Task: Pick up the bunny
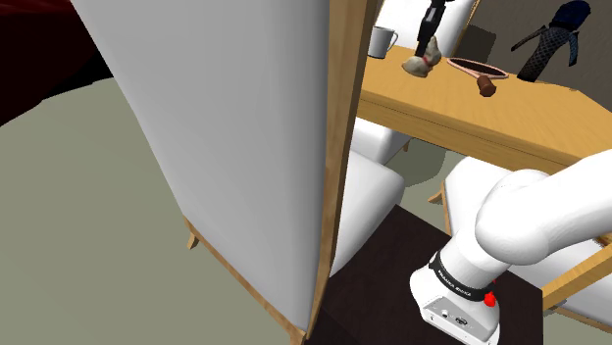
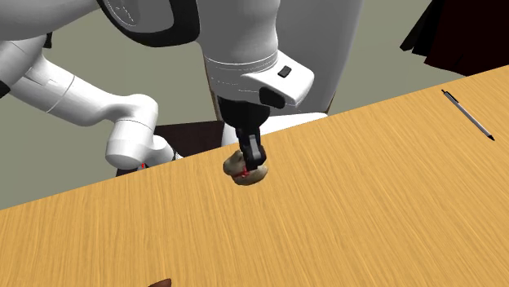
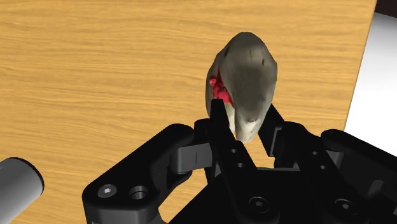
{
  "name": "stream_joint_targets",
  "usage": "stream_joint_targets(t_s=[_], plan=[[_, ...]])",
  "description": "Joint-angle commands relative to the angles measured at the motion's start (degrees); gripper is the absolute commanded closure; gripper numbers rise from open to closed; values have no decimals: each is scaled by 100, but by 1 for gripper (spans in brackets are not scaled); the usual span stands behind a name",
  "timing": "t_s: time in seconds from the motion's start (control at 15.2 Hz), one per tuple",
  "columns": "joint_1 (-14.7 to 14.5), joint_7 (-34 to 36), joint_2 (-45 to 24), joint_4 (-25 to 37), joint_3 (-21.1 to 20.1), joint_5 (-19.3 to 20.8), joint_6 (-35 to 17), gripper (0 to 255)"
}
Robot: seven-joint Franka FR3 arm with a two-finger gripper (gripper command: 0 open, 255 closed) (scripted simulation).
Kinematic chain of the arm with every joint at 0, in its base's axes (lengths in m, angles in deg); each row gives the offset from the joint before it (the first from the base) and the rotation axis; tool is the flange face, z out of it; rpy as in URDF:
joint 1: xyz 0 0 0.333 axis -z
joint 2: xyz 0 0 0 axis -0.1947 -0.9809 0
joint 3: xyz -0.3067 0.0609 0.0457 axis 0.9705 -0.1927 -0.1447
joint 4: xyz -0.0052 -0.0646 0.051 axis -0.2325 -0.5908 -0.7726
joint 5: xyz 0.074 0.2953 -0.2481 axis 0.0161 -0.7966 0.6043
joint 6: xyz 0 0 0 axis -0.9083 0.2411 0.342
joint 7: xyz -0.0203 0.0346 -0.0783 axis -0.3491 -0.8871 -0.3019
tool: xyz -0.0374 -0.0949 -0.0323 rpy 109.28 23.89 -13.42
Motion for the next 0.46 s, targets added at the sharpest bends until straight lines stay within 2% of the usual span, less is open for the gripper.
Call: stream_joint_targets(t_s=[0.0, 0.26, 0.4], plan=[[-6, -40, -68, 236, -14, -17, 165, 255], [-15, -118, -205, 666, -32, -43, 451, 255], [-15, -121, -210, 683, -33, -44, 462, 255]])
